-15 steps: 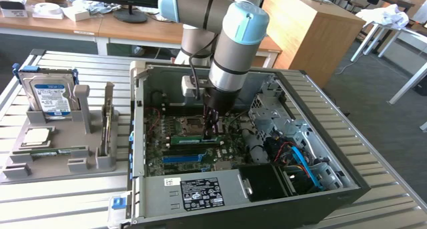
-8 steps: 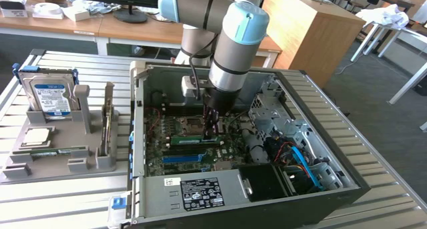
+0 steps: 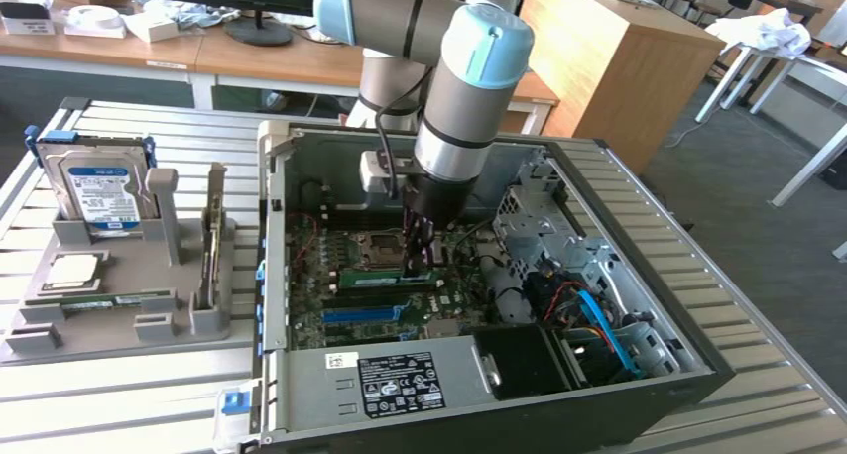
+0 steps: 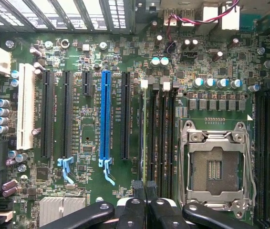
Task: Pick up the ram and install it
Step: 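Insert the ram into the slot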
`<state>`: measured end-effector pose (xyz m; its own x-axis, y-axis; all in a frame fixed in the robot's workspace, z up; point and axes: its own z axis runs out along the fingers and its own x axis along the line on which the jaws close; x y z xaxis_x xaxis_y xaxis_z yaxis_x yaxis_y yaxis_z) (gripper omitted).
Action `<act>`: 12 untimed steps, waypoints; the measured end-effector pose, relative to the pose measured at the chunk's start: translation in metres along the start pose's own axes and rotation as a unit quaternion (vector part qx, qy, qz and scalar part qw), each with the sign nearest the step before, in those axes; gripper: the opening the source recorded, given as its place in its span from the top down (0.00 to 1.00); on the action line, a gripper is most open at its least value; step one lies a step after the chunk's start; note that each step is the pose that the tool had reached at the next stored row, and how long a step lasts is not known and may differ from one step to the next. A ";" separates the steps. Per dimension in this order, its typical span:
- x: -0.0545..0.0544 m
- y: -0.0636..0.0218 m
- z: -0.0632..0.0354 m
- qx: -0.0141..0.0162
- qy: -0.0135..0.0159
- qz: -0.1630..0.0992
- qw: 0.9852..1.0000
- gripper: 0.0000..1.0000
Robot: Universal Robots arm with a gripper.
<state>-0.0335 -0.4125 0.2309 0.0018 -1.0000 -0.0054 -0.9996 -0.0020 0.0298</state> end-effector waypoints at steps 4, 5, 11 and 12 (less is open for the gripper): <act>0.000 0.0000 0.0018 0.000 0.000 0.000 1.000 0.89; 0.000 0.0000 0.0023 0.000 0.000 0.000 1.000 0.89; 0.000 -0.0001 0.0053 0.000 0.000 0.000 1.000 0.89; 0.000 -0.0001 0.0053 0.000 0.000 0.000 1.000 0.89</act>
<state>-0.0336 -0.4126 0.2256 0.0018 -1.0000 -0.0048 -0.9995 -0.0020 0.0300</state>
